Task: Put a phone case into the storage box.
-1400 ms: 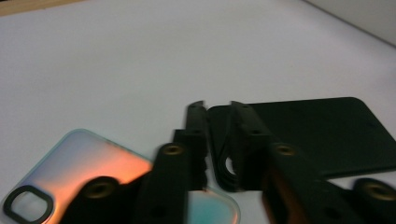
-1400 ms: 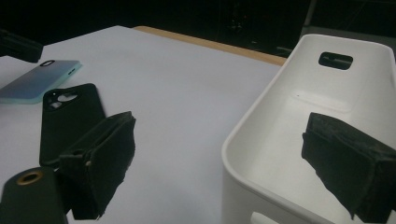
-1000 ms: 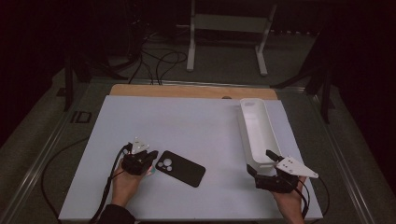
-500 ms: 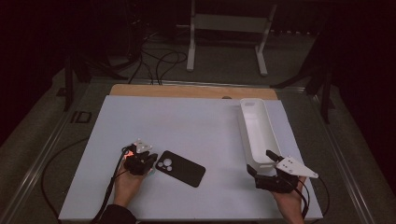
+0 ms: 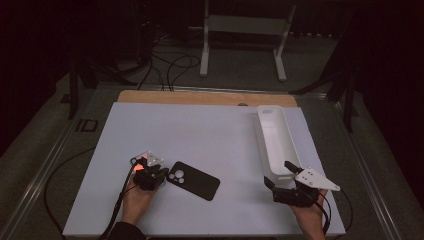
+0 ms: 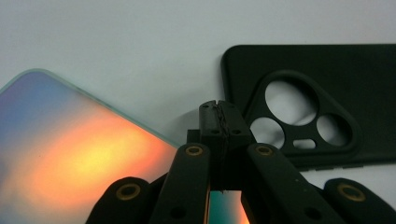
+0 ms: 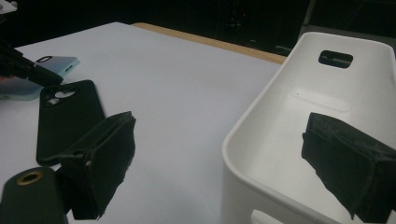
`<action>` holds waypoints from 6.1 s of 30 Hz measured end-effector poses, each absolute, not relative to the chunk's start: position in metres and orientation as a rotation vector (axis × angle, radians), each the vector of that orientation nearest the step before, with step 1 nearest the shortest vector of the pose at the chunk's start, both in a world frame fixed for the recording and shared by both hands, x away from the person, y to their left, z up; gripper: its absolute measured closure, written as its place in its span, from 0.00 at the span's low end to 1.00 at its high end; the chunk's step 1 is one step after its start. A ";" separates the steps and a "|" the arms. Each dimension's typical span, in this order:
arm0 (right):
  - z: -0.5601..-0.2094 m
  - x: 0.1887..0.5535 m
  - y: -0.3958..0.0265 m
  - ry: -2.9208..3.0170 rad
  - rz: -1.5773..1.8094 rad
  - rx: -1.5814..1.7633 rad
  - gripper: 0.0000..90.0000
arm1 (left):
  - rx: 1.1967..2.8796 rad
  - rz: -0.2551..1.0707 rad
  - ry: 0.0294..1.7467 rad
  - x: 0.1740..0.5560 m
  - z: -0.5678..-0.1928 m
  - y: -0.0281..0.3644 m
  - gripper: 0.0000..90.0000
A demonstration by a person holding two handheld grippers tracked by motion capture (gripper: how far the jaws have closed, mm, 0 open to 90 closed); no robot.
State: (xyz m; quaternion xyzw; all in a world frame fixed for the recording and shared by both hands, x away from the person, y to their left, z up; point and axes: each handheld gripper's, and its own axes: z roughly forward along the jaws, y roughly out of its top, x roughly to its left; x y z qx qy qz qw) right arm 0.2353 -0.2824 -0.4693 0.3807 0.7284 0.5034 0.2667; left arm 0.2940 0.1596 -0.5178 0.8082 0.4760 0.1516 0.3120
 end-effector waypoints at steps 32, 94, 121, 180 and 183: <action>-0.461 0.253 -0.283 1.971 1.386 1.005 0.10 | 2.039 0.502 1.506 0.254 -0.514 0.234 1.00; -0.470 0.252 -0.290 1.946 1.440 0.992 0.10 | 2.069 0.508 1.545 0.267 -0.487 0.271 0.01; -0.470 0.251 -0.290 1.948 1.431 0.997 0.10 | 2.143 0.410 1.705 0.279 -0.512 0.268 0.05; -0.458 0.263 -0.279 2.023 1.544 1.030 0.10 | 1.903 0.694 1.174 0.261 -0.446 0.213 0.19; -0.458 0.266 -0.274 2.040 1.559 1.033 0.10 | 1.905 0.690 1.147 0.262 -0.444 0.205 0.19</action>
